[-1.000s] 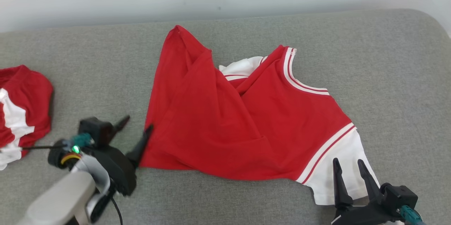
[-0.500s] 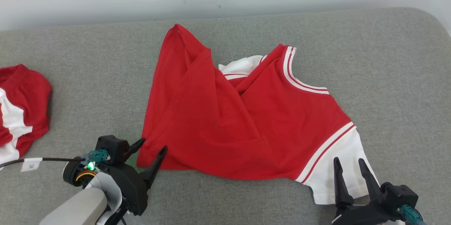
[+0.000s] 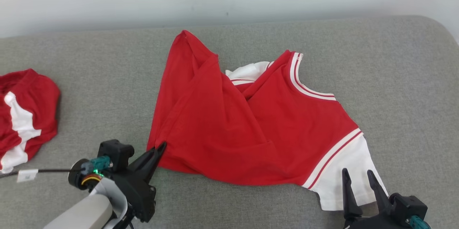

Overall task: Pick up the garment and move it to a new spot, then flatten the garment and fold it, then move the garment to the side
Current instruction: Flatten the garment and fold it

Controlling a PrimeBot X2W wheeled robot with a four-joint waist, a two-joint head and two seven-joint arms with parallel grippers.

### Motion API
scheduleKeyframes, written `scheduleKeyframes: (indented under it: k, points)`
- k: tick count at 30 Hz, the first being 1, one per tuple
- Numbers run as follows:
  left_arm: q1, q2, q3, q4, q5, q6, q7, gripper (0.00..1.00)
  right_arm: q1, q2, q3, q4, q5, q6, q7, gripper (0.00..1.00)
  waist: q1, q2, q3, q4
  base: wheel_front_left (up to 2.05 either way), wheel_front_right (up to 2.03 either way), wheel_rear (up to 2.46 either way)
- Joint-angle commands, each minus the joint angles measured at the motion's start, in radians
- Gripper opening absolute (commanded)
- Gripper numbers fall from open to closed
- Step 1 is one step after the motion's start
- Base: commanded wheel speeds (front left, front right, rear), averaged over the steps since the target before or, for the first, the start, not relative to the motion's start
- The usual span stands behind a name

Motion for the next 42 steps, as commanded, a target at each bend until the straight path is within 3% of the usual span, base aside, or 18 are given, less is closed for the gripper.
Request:
scheduleKeyframes:
  k: [1, 12, 19, 24, 25, 26, 27, 36, 42]
  points:
    - [0.028, 0.012, 0.002, -0.011, 0.004, 0.006, -0.008, 0.00, 0.009, 0.001, 0.000, 0.002, -0.001, -0.003, -0.004, 1.00, 0.0000, 0.0000, -0.014, 0.013, 0.00, 0.00, 0.00]
    - [0.286, 0.066, 0.080, -0.236, 0.002, 0.079, -0.056, 0.00, 0.041, 0.001, -0.010, 0.005, -0.014, -0.003, -0.004, 1.00, 0.0000, 0.0000, -0.056, 0.057, 0.00, 0.00, 0.00]
    - [0.463, -0.010, 0.244, -0.266, 0.120, 0.070, -0.055, 0.00, 0.051, 0.001, -0.010, 0.010, -0.022, -0.003, -0.004, 1.00, 0.0000, 0.0000, -0.076, 0.076, 0.00, 0.00, 0.00]
    - [0.566, -0.080, 0.338, -0.226, 0.184, 0.035, -0.055, 0.00, 0.064, 0.001, -0.011, 0.017, -0.024, -0.003, -0.004, 1.00, 0.0000, 0.0000, -0.099, 0.081, 0.00, 0.00, 0.00]
    - [0.578, -0.092, 0.355, -0.216, 0.200, 0.027, -0.055, 0.17, 0.067, 0.001, -0.010, 0.019, -0.024, -0.003, -0.004, 1.00, 0.0000, 0.0000, -0.104, 0.080, 0.00, 0.00, 0.00]
    - [0.587, -0.106, 0.378, -0.212, 0.212, 0.026, -0.055, 0.46, 0.067, 0.001, -0.008, 0.020, -0.025, -0.003, -0.004, 1.00, 0.0000, 0.0000, -0.108, 0.080, 0.00, 0.00, 0.00]
    - [0.600, -0.120, 0.400, -0.207, 0.225, 0.021, -0.055, 1.00, 0.069, 0.001, -0.008, 0.020, -0.025, -0.003, -0.004, 1.00, 0.0000, 0.0000, -0.112, 0.079, 0.00, 0.00, 0.00]
    - [0.693, -0.211, 0.574, -0.196, 0.326, 0.000, -0.055, 1.00, 0.093, 0.001, -0.027, 0.013, -0.037, -0.003, -0.004, 1.00, 0.0000, 0.0000, -0.143, 0.075, 0.00, 0.00, 0.00]
    - [0.706, -0.218, 0.554, -0.132, 0.403, -0.019, -0.055, 1.00, 0.098, 0.001, -0.058, 0.024, -0.093, -0.003, -0.004, 1.00, 0.0000, 0.0000, -0.148, 0.072, 0.00, 0.00, 0.00]
